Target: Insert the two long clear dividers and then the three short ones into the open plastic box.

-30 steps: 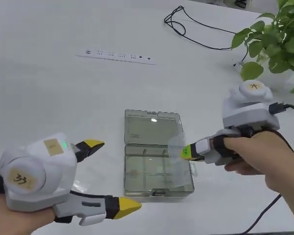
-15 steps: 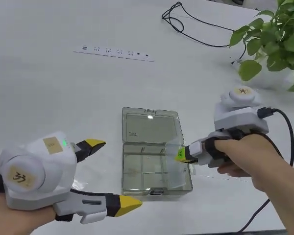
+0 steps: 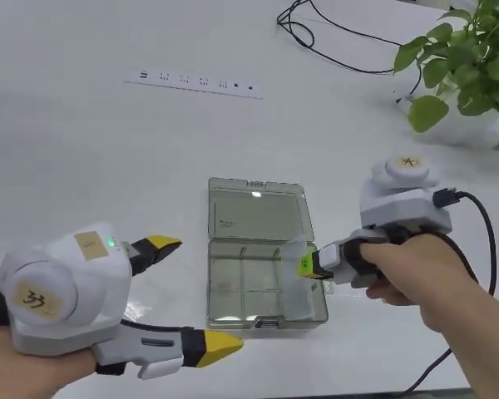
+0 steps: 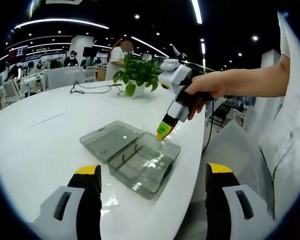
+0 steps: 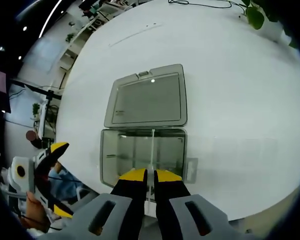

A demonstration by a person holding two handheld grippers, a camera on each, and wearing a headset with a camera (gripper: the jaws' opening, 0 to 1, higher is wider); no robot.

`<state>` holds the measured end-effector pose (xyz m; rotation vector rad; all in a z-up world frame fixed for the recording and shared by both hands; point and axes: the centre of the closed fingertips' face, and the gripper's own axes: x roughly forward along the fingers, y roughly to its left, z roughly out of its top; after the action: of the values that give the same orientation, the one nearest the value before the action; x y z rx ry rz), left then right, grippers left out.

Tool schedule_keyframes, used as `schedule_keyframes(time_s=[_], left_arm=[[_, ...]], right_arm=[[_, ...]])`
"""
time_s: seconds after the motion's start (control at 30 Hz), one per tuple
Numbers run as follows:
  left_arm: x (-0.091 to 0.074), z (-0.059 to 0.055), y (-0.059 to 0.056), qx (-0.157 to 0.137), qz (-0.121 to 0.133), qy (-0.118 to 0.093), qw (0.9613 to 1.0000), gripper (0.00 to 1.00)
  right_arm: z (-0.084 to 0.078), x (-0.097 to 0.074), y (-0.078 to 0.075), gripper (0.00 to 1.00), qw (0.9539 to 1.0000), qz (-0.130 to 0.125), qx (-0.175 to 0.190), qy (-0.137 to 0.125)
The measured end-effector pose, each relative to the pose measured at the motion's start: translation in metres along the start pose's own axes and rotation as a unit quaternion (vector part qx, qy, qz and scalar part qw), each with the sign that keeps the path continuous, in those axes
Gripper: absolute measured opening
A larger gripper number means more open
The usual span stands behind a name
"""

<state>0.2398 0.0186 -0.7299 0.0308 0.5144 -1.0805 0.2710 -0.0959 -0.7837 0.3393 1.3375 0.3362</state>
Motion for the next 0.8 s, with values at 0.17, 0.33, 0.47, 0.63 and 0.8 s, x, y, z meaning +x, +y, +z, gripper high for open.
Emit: schedule_keyframes(time_s=[0.17,0.33,0.47,0.63,0.8], left_arm=[[0.001,0.0,0.0,-0.001,-0.001,0.001,1.0,0.87],[0.001,0.0,-0.001,-0.001,-0.003,0.002,1.0,0.87],[0.001,0.0,-0.001,-0.001,-0.002,0.002,1.0,0.87],[0.0,-0.001,-0.001,-0.003,-0.001,0.002,1.0,0.87],[-0.001,-0.001,-0.001,-0.003,-0.002,0.002,1.0,0.87]], right_arm=[[0.001,0.002,-0.001,0.06,1.0,0.0,0.002,0.001],[0.005,0.007,-0.007,0.06,1.0,-0.002,0.001,0.001],[0.006,0.008,-0.009,0.06,1.0,-0.005,0.0,0.001],[0.009,0.009,-0.011,0.06,1.0,-0.008,-0.006,0.001],[0.01,0.011,-0.007,0.06,0.9994,-0.016,-0.03,0.004]])
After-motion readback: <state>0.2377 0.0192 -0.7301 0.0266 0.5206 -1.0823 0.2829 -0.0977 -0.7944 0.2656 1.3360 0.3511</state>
